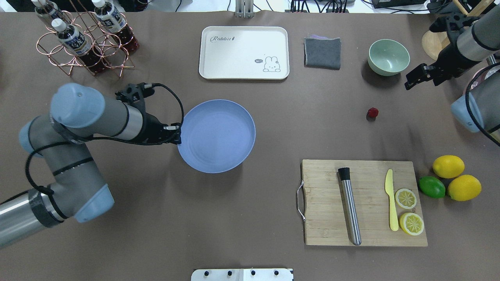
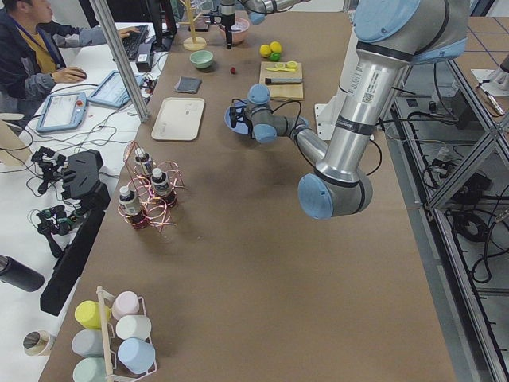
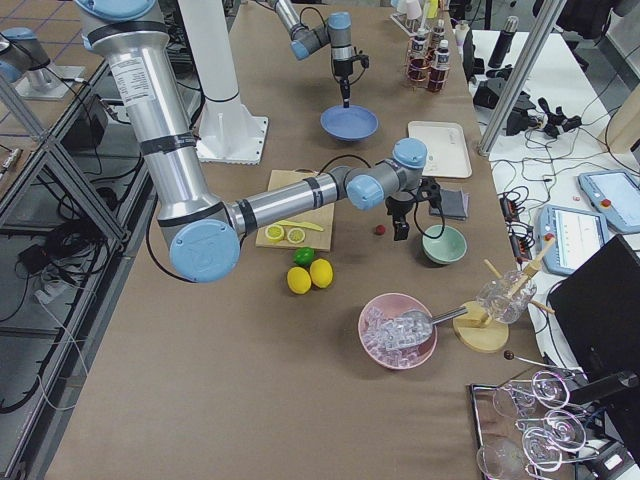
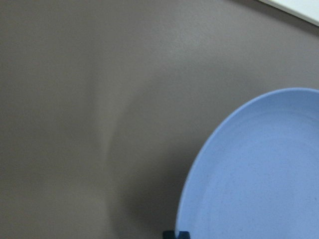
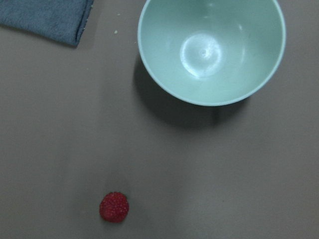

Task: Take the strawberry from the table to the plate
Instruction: 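Push the blue plate to table centre with left gripper while right arm reaches out, then lower the right gripper onto the red strawberry and grasp it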

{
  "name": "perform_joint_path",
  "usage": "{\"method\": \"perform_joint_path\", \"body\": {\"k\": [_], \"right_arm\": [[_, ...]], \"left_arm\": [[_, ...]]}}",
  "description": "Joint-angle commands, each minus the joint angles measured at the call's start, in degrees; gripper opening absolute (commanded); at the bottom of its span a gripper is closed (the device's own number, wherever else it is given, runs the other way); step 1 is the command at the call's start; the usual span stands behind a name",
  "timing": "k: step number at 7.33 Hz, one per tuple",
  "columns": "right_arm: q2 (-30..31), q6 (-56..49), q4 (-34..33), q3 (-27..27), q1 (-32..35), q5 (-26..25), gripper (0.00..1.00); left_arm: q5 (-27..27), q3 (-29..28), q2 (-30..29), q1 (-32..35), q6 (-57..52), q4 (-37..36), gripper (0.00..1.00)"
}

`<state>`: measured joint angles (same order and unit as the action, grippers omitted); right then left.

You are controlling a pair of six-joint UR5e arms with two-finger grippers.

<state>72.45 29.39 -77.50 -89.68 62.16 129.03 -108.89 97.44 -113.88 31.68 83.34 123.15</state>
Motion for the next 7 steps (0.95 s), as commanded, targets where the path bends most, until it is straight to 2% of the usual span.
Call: {"method": "perform_joint_path", "body": {"k": [1, 3, 4, 6, 7], "right_arm": [[-0.5, 2.0, 0.0, 0.6, -3.9, -2.1, 0.96], [-1.1, 2.2, 0.1, 1.9, -6.8, -3.5, 0.95], [-2.9, 2.2, 0.2, 4.5, -7.3, -4.2, 0.95], [-4.3, 2.2, 0.2, 5.6, -8.4, -4.4, 0.92], [-5.2, 2.1, 0.2, 6.6, -8.5, -4.9, 0.90]], "left_arm": [[5.7, -0.3, -1.5, -5.4, 2.4, -0.9, 0.00], [8.2, -0.5, -1.8, -7.9, 2.6, -0.9, 0.00], [8.5, -1.0, -2.0, -8.2, 2.6, -0.9, 0.00], [8.6, -0.9, -2.1, -8.6, 2.7, -0.9, 0.00], [8.7, -0.9, -2.1, -8.6, 2.7, -0.9, 0.10]]}}
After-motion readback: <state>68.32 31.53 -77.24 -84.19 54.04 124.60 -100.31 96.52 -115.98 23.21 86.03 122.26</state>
